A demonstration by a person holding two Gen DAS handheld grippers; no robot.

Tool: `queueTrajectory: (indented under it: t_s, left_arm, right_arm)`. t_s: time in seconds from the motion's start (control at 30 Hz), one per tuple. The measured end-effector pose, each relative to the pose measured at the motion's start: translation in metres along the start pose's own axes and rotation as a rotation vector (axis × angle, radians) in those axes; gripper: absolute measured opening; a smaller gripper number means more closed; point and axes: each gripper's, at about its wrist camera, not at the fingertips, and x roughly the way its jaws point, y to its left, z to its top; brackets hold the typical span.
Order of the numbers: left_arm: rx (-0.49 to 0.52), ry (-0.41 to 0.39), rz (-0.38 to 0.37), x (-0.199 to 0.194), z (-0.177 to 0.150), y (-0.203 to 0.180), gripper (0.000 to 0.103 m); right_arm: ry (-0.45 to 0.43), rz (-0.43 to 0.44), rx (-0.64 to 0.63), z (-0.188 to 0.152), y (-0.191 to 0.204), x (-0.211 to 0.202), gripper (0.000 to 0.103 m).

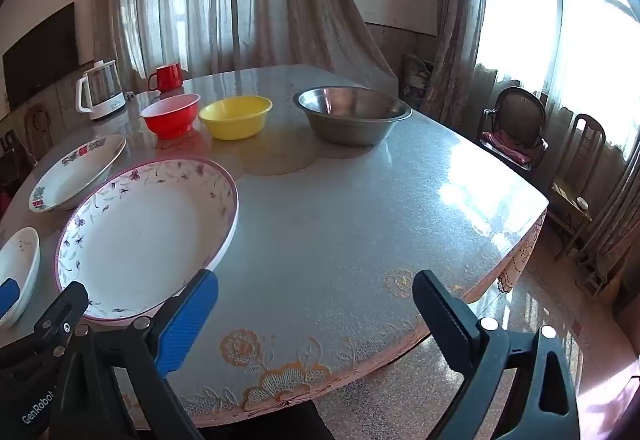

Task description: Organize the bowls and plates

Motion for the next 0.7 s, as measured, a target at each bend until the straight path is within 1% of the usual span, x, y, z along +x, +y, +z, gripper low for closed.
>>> queueTrajectory:
  t_s: [0.1,0.13,0.17,0.27,0.4,0.47,0.57,0.63,0.7]
  left_arm:
    - [0.011,-0.006,0.014,0.0001,0.0021,0.0034,0.100]
    - [0.015,0.012,0.017,0.0043,0.0031,0.0006,0.100]
    - [0.015,0.005,0.017,0.0045,0.0011,0.0011,0.100]
    - [0.003,0.004,0.016,0.0066,-0.0012,0.0034,0.100]
    - [0.021,0.007,0.023,0.0035,0.0015,0.0002,0.100]
    - [0.030,0.002,0.021,0.0026,0.0018,-0.0006,0.100]
    - [0.033,0.003,0.012,0.0022,0.0026,-0.0006,0.100]
    - [0.029,0.008,0.009,0.0019,0.0041,0.0000,0.103]
    - [0.026,0.004,0.013,0.0022,0.0051,0.0012,0.103]
  right_arm:
    - [-0.003,-0.004,-0.005,-0.0004,-0.0005,0.0006,0.100]
    - [-0.003,-0.005,-0.006,-0.0002,-0.0006,0.0010,0.100]
    - [-0.002,-0.005,-0.006,0.0030,0.0023,0.0024,0.100]
    - [0.002,0.011,-0.005,0.0036,0.0051,0.0034,0.100]
    - [0.005,0.025,-0.022,0.0047,0.0092,0.0053,0.099]
    - [0.001,0.040,-0.023,0.0042,0.0064,0.0067,0.097]
    - [-0.001,0.040,-0.022,0.0061,0.0065,0.0075,0.097]
    - [0.000,0.043,-0.023,0.0074,0.0058,0.0082,0.097]
    - [0.005,0.047,-0.030,0.0094,0.0061,0.0098,0.097]
